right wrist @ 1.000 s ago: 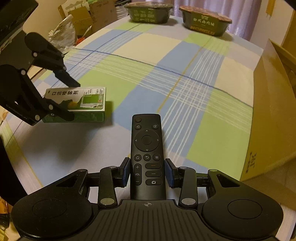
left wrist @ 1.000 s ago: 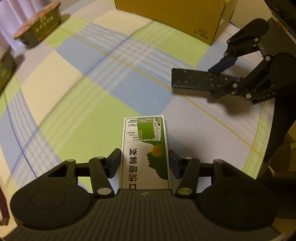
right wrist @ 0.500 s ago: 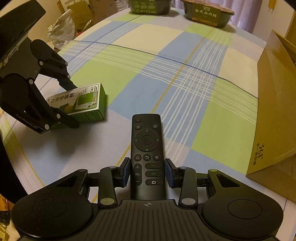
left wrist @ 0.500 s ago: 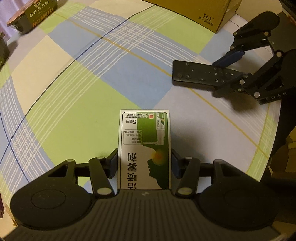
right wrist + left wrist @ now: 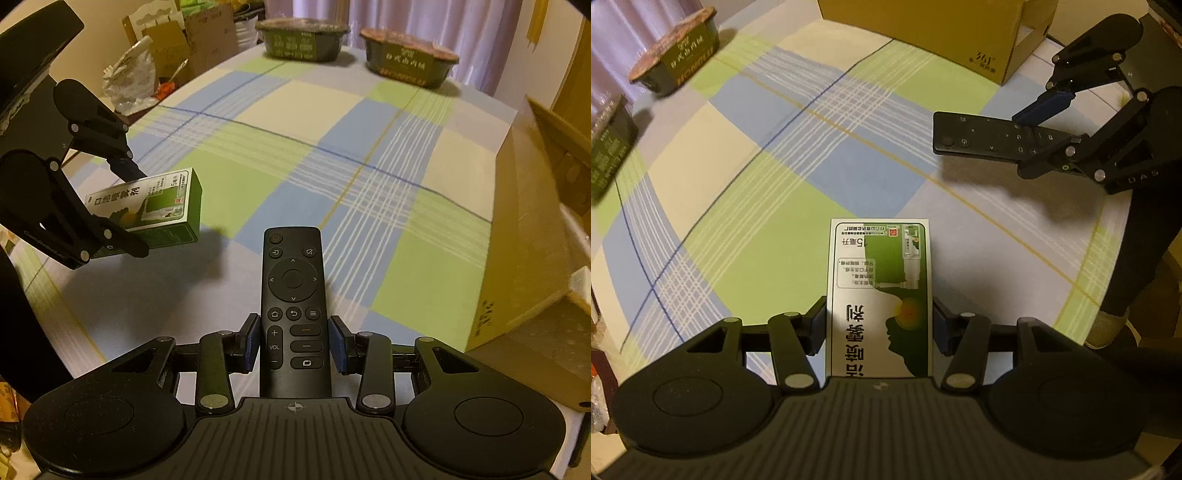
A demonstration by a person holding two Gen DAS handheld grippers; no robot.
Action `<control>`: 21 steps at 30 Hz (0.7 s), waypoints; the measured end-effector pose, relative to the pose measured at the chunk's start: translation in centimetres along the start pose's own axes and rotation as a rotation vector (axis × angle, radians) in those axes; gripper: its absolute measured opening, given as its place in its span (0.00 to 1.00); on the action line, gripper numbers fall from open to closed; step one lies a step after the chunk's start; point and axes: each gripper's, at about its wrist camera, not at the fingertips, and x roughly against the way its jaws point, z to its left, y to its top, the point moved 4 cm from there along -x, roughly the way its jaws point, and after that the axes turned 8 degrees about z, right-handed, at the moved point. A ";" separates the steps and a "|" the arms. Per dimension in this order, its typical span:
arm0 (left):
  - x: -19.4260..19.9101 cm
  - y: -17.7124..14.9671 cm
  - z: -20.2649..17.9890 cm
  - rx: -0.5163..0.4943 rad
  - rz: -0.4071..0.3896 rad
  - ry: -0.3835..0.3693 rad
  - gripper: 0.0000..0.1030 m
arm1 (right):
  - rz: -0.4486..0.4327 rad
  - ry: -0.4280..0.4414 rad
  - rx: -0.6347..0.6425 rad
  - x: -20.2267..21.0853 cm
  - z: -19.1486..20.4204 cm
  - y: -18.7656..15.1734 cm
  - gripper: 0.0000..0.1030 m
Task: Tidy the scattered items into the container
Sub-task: 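Lift the medicine box and black remote with both grippers, then carry the medicine box and black remote over the cardboard box with both grippers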
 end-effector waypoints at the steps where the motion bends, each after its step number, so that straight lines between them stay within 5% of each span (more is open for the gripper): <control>1: 0.3 0.0 -0.1 -0.003 -0.003 0.005 0.49 | -0.004 -0.002 0.001 0.3 0.0 0.0 0.40; 21: 6.7 1.8 -3.1 -0.102 -0.061 0.094 0.49 | -0.120 -0.088 0.045 8.9 -2.0 -0.5 0.40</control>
